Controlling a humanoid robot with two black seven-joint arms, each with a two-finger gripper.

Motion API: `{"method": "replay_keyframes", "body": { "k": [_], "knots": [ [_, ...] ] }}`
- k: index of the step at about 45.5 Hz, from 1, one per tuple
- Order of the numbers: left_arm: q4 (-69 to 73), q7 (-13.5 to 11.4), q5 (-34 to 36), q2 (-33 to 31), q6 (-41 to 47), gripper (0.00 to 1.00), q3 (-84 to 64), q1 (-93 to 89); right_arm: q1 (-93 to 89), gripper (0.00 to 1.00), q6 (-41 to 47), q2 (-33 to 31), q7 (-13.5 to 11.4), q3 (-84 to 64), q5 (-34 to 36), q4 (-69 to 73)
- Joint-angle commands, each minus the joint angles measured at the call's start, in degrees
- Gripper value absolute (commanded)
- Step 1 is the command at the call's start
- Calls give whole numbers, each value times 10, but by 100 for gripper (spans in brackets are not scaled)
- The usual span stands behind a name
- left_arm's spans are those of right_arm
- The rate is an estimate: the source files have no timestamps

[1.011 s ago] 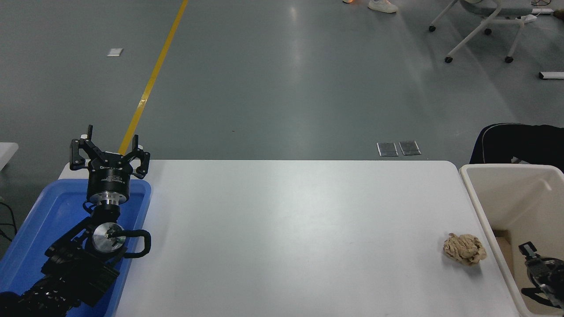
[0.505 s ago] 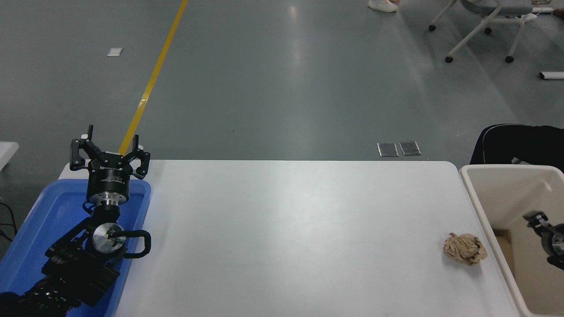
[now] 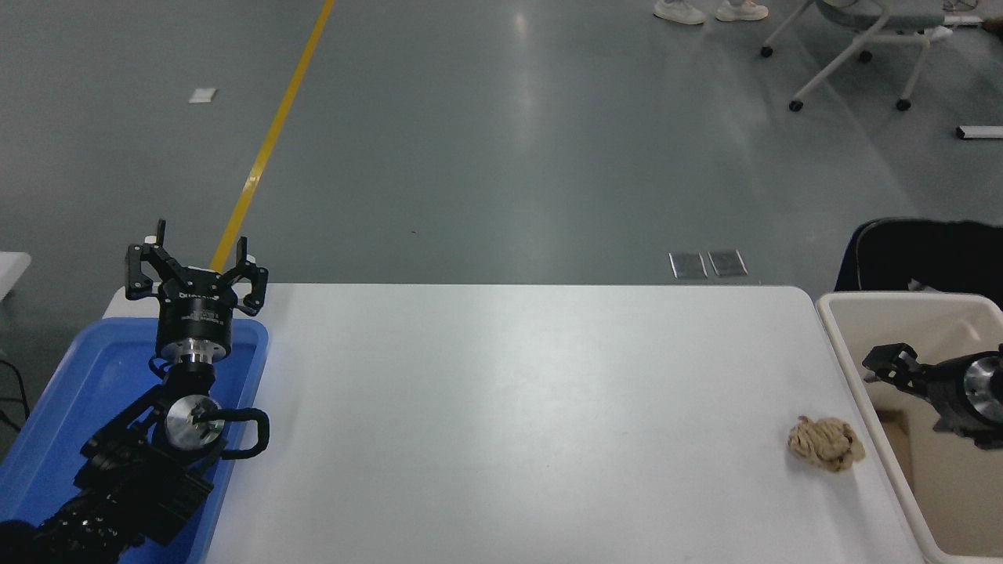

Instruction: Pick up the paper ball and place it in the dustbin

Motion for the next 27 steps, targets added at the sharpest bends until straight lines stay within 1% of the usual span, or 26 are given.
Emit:
{"method": "replay_keyframes", "body": {
  "k": [1, 11, 16, 20, 21, 27],
  "knots": [
    [0, 0, 0, 0, 0, 99, 0, 0, 197, 100, 64, 42, 0, -108, -13, 119],
    [0, 0, 0, 0, 0, 99, 0, 0, 362, 100, 203, 68, 0, -107, 2, 150],
    [0, 0, 0, 0, 0, 99, 0, 0, 419, 100, 311, 68, -2, -107, 30, 150],
    [0, 0, 0, 0, 0, 99, 0, 0, 458, 100, 381, 58, -4, -106, 36, 150],
    [0, 0, 0, 0, 0, 99, 0, 0, 470, 100, 392, 51, -5, -105, 36, 150],
    [0, 0, 0, 0, 0, 99, 0, 0, 508, 100, 392, 31, -6, -84, 38, 150]
  ]
}}
